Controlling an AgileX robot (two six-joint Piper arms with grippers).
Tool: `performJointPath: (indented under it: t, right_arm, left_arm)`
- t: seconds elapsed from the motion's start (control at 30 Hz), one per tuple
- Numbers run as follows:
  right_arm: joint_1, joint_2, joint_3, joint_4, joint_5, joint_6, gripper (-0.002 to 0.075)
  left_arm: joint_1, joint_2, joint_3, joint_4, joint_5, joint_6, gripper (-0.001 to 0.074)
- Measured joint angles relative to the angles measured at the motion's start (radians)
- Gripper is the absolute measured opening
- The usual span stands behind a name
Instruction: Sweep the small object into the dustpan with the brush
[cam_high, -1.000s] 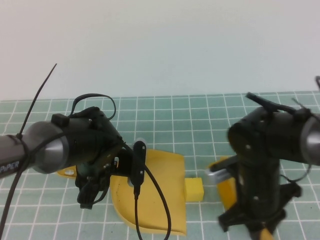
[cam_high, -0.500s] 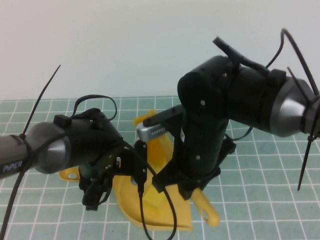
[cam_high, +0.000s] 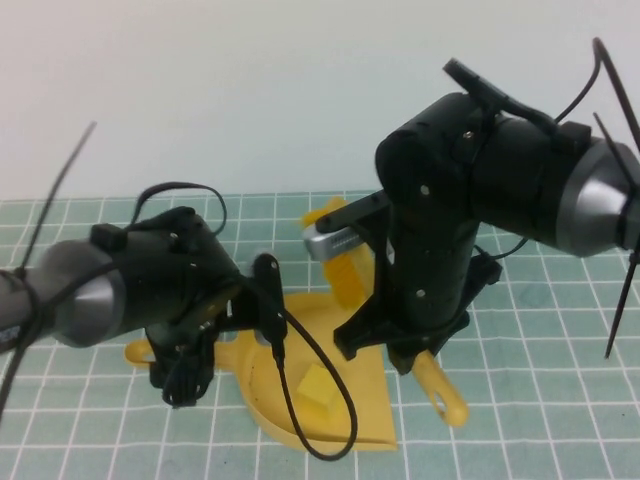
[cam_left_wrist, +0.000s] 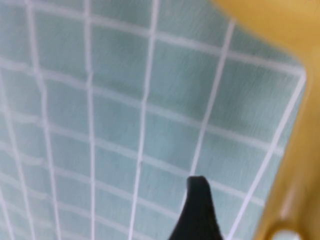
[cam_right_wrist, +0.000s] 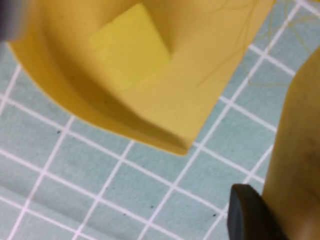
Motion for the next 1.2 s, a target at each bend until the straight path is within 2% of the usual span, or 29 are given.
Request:
performJointPath:
  t: [0.13, 0.2, 0.27, 0.37, 0.4, 0.53, 0.67, 0.8, 0.93, 1.2]
  right_arm:
    - [-0.043, -0.01, 0.0, 0.0, 0.0, 0.0, 0.0175]
    - [-0.071, -0.019, 0.0, 0.006, 0.0, 0.0, 0.0175]
    - [-0.107, -0.032, 0.0, 0.024, 0.0, 0.002, 0.0175]
    - [-0.16, -0.04, 0.0, 0.066, 0.002, -0.002, 0.0175]
    - [-0.176, -0.042, 0.0, 0.079, 0.002, -0.008, 0.0175]
    - [-0.196, -0.042, 0.026, 0.121, 0.002, -0.034, 0.0175]
    - [-0.196, -0.044, 0.143, 0.149, -0.051, -0.037, 0.0175]
    - [-0.196, -0.044, 0.284, 0.158, -0.17, -0.015, 0.0175]
    - [-0.196, -0.044, 0.363, 0.168, -0.281, 0.001, 0.0174]
    - [-0.196, 0.015, 0.375, 0.173, -0.306, 0.025, 0.0174]
  left_arm:
    - [0.0, -0.073, 0.0, 0.011, 0.032, -0.048, 0.0508]
    - [0.002, -0.129, 0.0, 0.028, 0.041, -0.122, 0.0437]
    - [0.002, -0.185, 0.0, 0.042, 0.052, -0.204, 0.0326]
    - [0.002, -0.294, 0.0, 0.047, 0.064, -0.285, 0.0052]
    - [0.002, -0.332, 0.0, 0.045, 0.064, -0.307, 0.0005]
    - [0.002, -0.48, 0.0, 0.041, 0.015, -0.483, 0.0]
    - [0.0, -0.656, 0.0, 0.03, -0.051, -0.617, 0.0]
    - [0.0, -0.788, 0.0, -0.015, -0.116, -0.631, 0.0]
    - [0.0, -0.859, 0.0, -0.017, -0.099, -0.629, 0.0]
    - [0.0, -0.915, 0.0, -0.022, -0.099, -0.637, 0.0]
